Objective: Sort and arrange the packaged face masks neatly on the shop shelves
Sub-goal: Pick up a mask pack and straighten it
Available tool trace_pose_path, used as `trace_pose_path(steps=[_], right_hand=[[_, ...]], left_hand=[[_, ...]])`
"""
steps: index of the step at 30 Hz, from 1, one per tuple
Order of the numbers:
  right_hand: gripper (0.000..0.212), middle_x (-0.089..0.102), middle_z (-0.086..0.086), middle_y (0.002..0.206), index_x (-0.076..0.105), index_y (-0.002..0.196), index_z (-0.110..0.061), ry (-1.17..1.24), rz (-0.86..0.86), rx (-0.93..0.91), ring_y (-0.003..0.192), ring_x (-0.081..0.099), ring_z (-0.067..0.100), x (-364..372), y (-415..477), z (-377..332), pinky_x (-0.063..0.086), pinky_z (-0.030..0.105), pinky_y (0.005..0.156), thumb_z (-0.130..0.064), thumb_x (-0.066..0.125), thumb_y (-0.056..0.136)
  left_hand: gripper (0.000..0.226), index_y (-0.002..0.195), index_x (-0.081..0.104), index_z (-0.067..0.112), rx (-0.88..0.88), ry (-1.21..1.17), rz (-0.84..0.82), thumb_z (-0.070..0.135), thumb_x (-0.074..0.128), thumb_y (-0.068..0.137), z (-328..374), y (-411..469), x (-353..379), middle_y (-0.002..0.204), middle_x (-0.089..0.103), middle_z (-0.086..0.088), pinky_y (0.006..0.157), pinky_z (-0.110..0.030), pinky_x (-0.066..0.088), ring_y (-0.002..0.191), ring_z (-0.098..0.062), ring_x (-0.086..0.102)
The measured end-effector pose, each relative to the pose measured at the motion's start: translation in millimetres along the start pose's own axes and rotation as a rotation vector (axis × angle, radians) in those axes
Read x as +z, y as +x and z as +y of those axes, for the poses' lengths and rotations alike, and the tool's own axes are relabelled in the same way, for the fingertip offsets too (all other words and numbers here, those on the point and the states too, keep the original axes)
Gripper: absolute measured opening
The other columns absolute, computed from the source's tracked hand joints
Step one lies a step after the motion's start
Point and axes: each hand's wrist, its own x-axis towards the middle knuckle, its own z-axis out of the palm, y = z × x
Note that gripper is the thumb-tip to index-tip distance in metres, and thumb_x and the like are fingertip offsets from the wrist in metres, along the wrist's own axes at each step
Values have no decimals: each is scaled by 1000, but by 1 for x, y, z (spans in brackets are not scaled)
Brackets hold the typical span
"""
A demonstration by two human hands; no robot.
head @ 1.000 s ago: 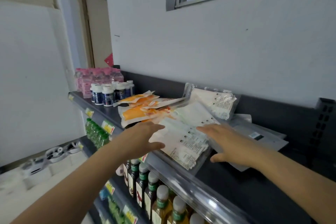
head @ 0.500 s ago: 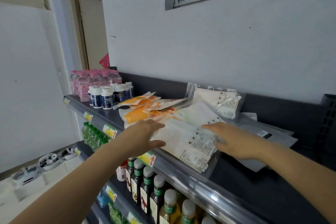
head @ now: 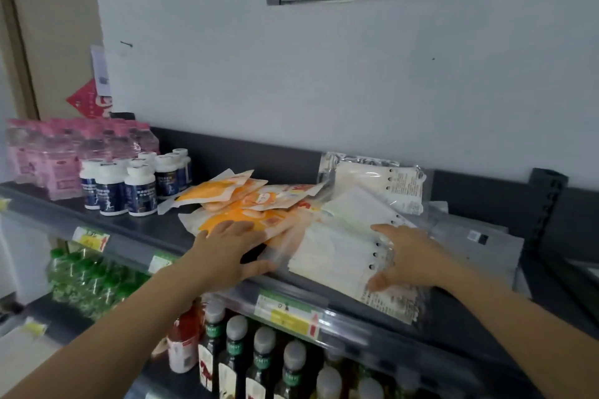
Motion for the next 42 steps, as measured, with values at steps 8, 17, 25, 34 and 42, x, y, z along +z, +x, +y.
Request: trace_pose_path(steps=[8, 17, 25, 34, 42], right_hand=[[97, 57, 0, 128, 38, 136, -23, -27, 418, 284, 110, 54, 22, -18, -22, 2, 48, 36, 85, -49, 84, 55], [26, 54, 4, 78, 51, 78, -10, 256, 752, 412, 74, 55, 24, -65, -37, 5, 35, 30, 56, -29, 69, 84], [34, 65, 9, 111, 58, 111, -5, 735, 646, 377, 86, 64, 22, -48, -18, -23, 44, 26, 60, -23, 69, 84], [10, 63, 0, 94, 53, 104, -15, 918, 667, 271, 78, 59, 11, -11, -8, -75, 40, 19, 52, -16, 54, 94], [16, 69, 0, 100, 67, 95, -24, 948, 449, -14, 93, 64, 14, -2, -5, -152, 55, 34, 82, -14, 55, 92]], left_hand=[[91, 141, 26, 44, 29, -93, -50, 88, 14, 63, -18, 18, 7, 157, 9, 12, 112, -50, 20, 144, -25, 6], [65, 142, 20, 42, 20, -58, -13, 73, 19, 84, -23, 26, 21, 157, 1, 12, 113, -51, 16, 145, -26, -4], [75, 142, 20, 42, 32, -112, 26, 79, 11, 78, -22, 21, 21, 157, 1, 12, 113, -50, 13, 145, -24, -6], [95, 146, 22, 27, 175, -386, 526, 87, 15, 73, -12, 11, 31, 155, 21, 2, 110, -61, 22, 144, -22, 13], [77, 149, 12, 25, 389, -517, 706, 42, 56, 89, 54, -4, -13, 156, 19, 1, 109, -34, 35, 139, -16, 28]])
